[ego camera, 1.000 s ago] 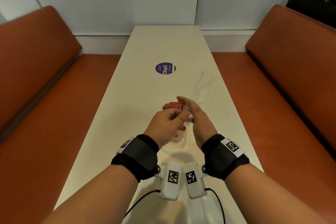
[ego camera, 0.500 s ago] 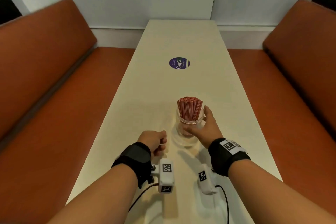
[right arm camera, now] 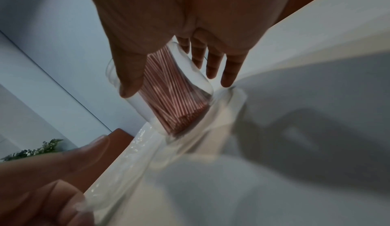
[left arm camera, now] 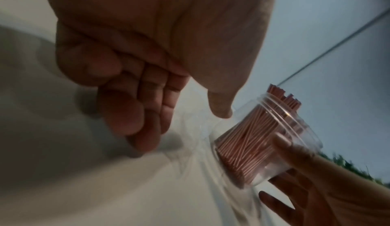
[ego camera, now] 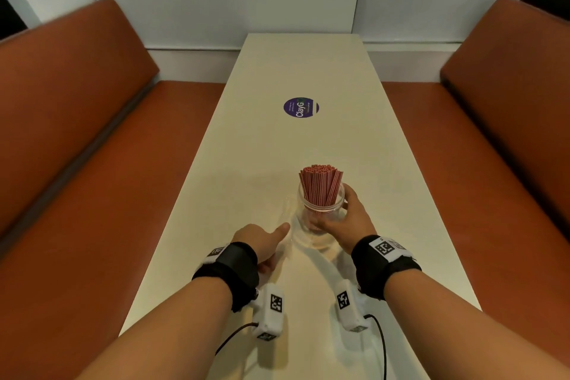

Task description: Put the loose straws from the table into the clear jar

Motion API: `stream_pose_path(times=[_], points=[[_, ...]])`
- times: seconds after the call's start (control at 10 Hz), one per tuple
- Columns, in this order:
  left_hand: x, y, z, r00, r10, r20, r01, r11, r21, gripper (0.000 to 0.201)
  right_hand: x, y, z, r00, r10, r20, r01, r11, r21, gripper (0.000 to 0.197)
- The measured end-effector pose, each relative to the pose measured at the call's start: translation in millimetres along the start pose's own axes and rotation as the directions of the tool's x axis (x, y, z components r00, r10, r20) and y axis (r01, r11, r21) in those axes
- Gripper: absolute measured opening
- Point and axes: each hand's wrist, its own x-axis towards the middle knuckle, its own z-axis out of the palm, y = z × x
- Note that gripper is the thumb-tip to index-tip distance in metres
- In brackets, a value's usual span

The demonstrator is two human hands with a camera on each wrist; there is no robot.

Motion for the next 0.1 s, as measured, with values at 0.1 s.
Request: stream_pose_path(times=[0.1], points=[[-1.6, -6.4, -2.4, 0.996, 0.048, -0.080, -0.038, 0.992, 0.120, 0.066, -6.8, -1.9, -6.5, 1.000, 0.027, 0.001, -0.027, 0.994, -0.102, 0.107]])
